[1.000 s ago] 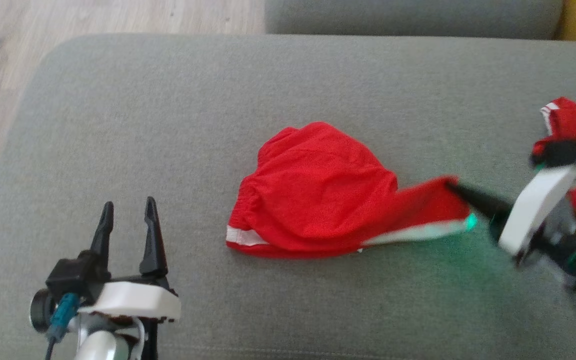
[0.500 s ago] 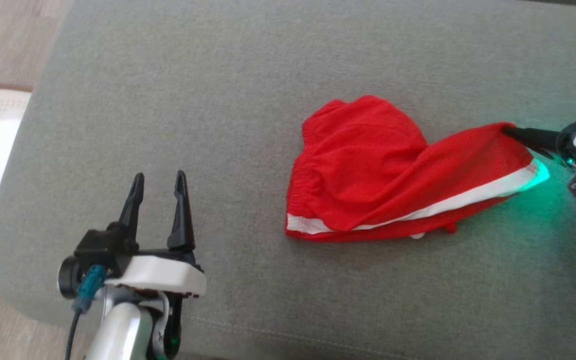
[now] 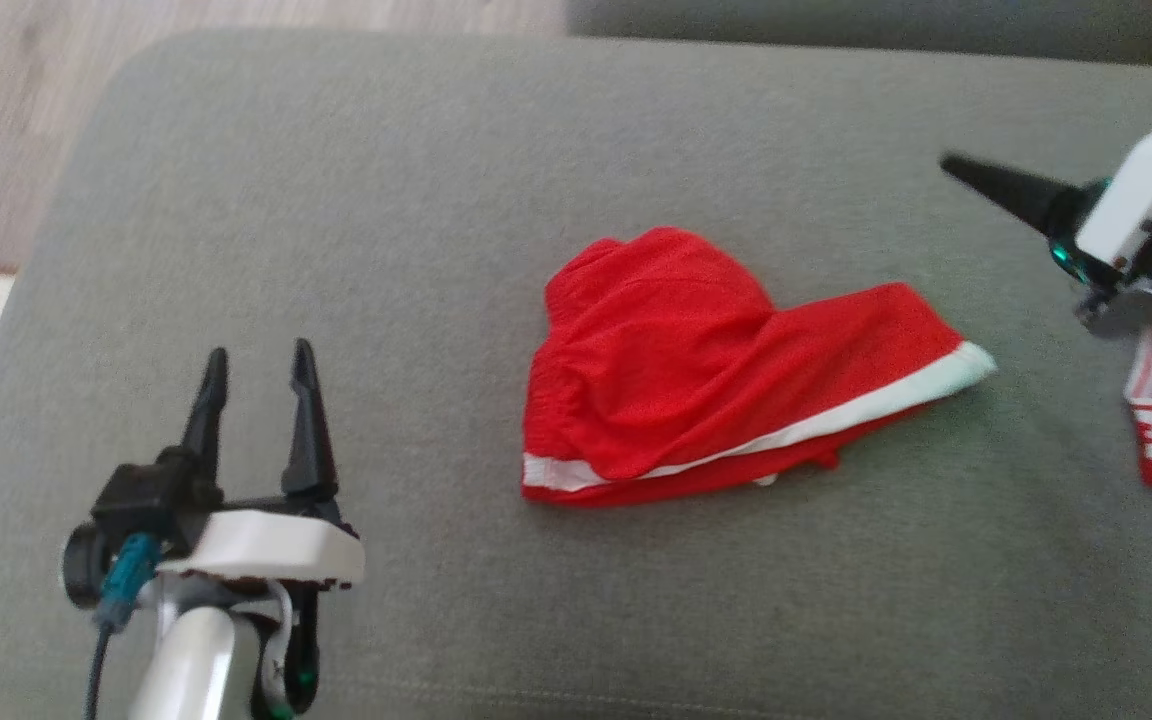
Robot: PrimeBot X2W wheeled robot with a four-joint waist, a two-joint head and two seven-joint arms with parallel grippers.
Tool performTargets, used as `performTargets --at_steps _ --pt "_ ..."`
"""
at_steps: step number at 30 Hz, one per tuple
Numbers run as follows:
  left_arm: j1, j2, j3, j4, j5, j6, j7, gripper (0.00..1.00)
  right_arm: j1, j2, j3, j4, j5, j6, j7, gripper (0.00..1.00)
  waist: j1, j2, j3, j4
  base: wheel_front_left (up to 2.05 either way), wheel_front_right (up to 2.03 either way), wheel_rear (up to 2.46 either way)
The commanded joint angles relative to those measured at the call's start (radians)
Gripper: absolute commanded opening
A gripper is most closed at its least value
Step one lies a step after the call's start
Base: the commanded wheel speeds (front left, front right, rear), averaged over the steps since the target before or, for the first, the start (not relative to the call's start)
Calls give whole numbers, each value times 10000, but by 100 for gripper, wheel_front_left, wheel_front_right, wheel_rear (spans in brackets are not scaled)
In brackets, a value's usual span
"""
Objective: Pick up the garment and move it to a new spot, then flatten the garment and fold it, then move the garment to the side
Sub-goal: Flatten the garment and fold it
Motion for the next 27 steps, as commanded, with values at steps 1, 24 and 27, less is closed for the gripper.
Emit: performTargets --at_steps 1,24,27 --pt "-190 181 408 -409 103 15 -122 100 104 -162 102 -513 -28 -7 -161 100 0 0 -422 -419 0 0 0" --pt "943 62 1120 -1038 1033 76 -122 100 6236 485 -469 -4575 -6104 -7 -10045 100 0 0 -1409 -1990 0 0 0" --pt "1041 -51 1155 -734 1047 -18 -122 100 6415 741 -445 -4285 -6546 -7 -10149 100 0 0 -1397 -1980 0 0 0"
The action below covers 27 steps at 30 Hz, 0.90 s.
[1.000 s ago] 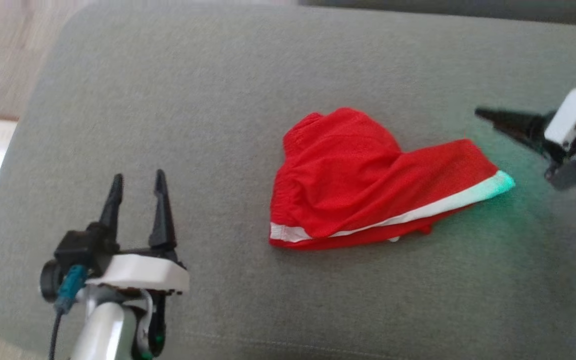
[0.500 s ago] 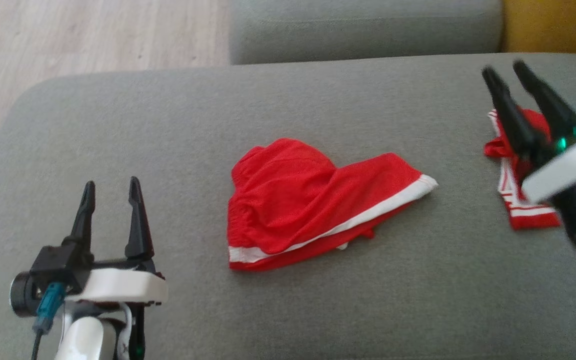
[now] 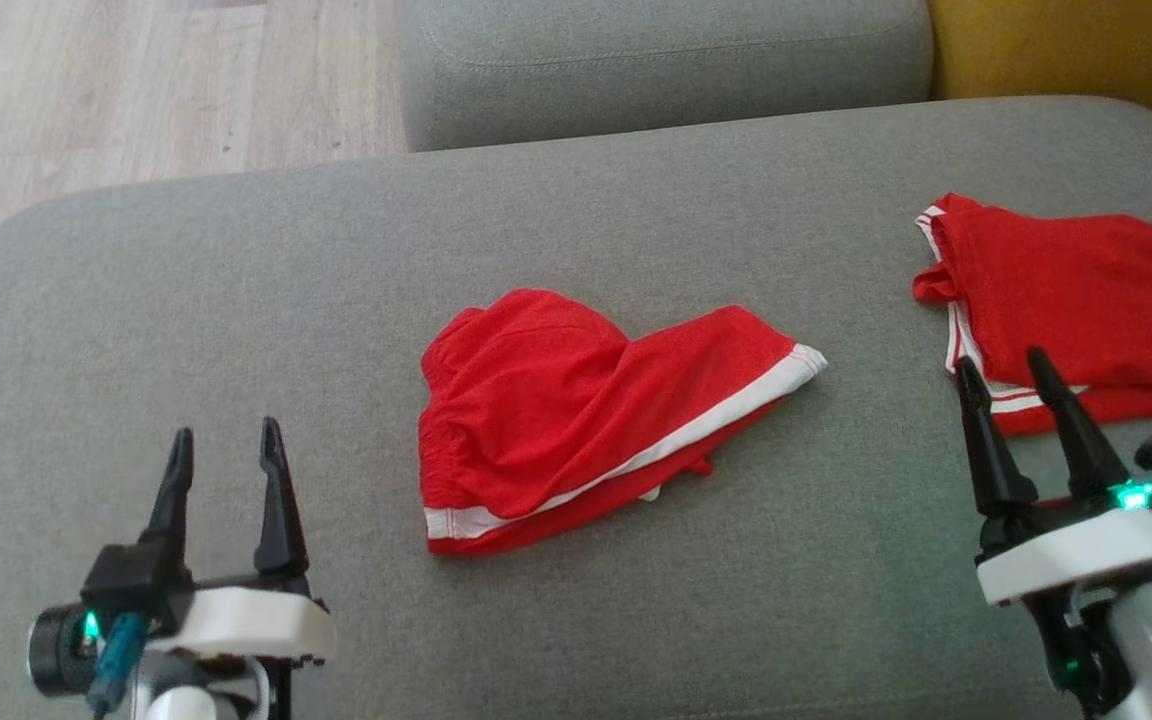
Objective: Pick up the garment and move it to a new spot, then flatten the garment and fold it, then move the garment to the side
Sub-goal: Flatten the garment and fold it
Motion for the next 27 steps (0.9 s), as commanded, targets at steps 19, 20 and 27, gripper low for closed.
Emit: performTargets --at_steps 19,20,27 --pt "-491 -232 516 179 197 -664 -93 100 -497 -118 173 377 -107 -7 -28 100 0 -1 2 474 0 0 0" --pt "-493 -245 518 241 67 -728 -93 100 -564 -129 166 381 -99 -7 24 100 0 -1 34 486 0 0 0" --pt "-956 -194 -142 559 -916 -1717 2430 100 -1727 -556 536 645 552 -7 1649 100 0 -1 523 665 0 0 0"
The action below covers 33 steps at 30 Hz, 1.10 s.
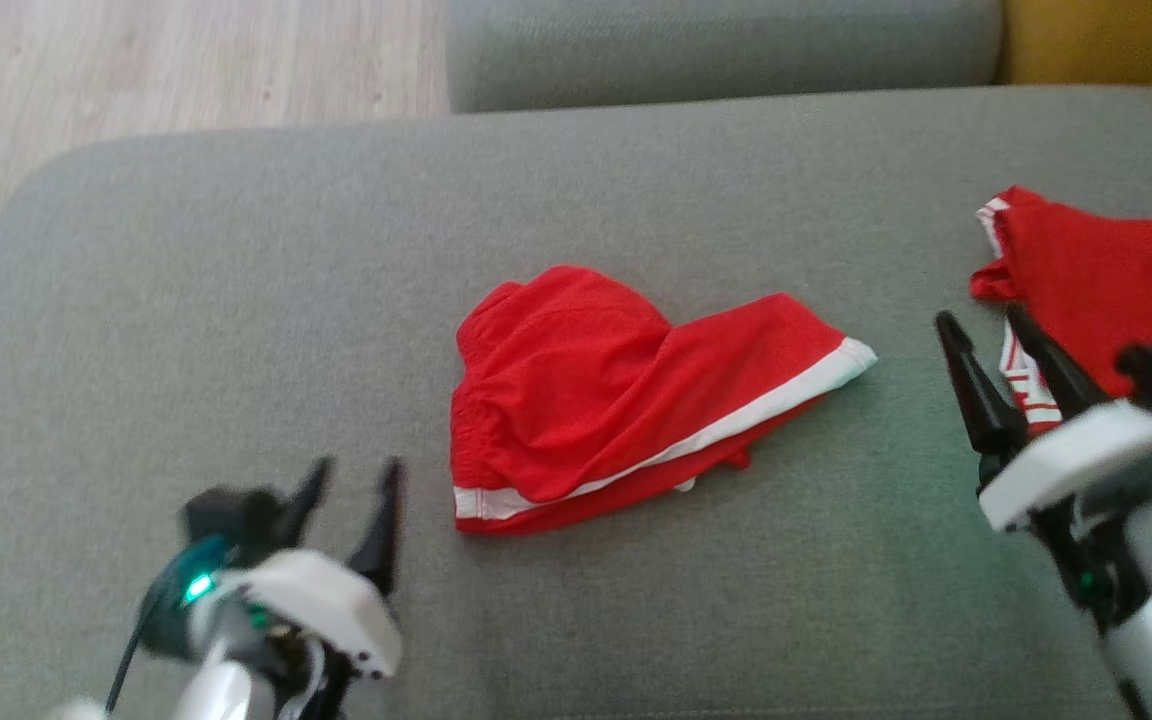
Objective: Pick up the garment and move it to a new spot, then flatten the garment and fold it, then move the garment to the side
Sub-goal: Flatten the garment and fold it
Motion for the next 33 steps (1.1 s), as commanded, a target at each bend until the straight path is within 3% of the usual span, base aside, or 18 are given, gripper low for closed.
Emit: performTargets --at_steps 1,5,10,13,21,33 --pt "-619 109 169 -381 -120 -134 346 100 -501 -313 262 -172 219 -7 336 100 0 0 179 105 0 0 0" --pt "-839 196 -128 -613 -873 -598 1937 100 -1276 -716 841 481 1404 -7 2393 100 0 0 586 256 0 0 0" --pt "-1297 421 -852 -658 -1454 -946 3191 100 -2355 -1087 1216 1578 2799 -7 4520 100 0 0 1154 512 0 0 0" --pt "-1568 596 -1151 -472 -1704 -1027 3450 100 -2764 -1161 1438 1993 3252 -7 5061 100 0 0 1373 619 0 0 0" --pt "-2370 820 -1773 122 -2082 -1092 3445 100 -3436 -1379 2215 2539 4045 -7 5912 100 0 0 1747 802 0 0 0" --pt "-2645 1192 -2586 191 -2908 -1108 3641 100 -3744 -1419 3200 2664 4749 -7 5641 100 0 0 1863 766 0 0 0"
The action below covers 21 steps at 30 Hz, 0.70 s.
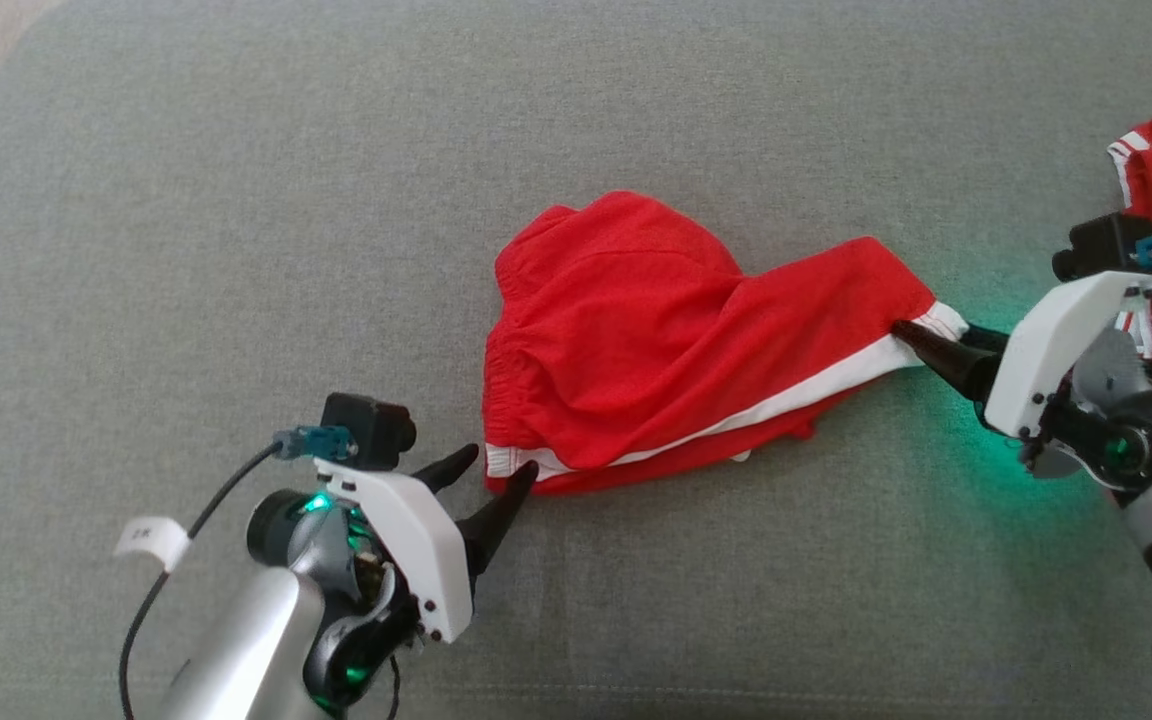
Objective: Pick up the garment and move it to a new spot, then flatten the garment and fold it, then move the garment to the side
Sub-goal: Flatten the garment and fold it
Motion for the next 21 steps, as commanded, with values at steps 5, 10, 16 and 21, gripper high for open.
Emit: performTargets --at_steps 5,10,16,21 --pt "-519 313 124 -253 -264 -61 -201 0 -197 -233 520 -413 446 -7 -348 0 0 0 -4 -19 0 0 0" --pt "-544 511 -7 -212 -502 -62 -475 0 -237 -399 761 -650 917 -7 -867 0 0 0 -186 -99 0 0 0" --pt "-374 786 95 -504 -652 -62 -747 0 -139 -664 901 -911 1419 -7 -1497 0 0 0 -698 -220 0 0 0" --pt "-772 1168 237 -1422 -953 -62 -579 0 -187 -836 699 -1571 2195 -7 -1884 0 0 0 -991 -309 0 0 0"
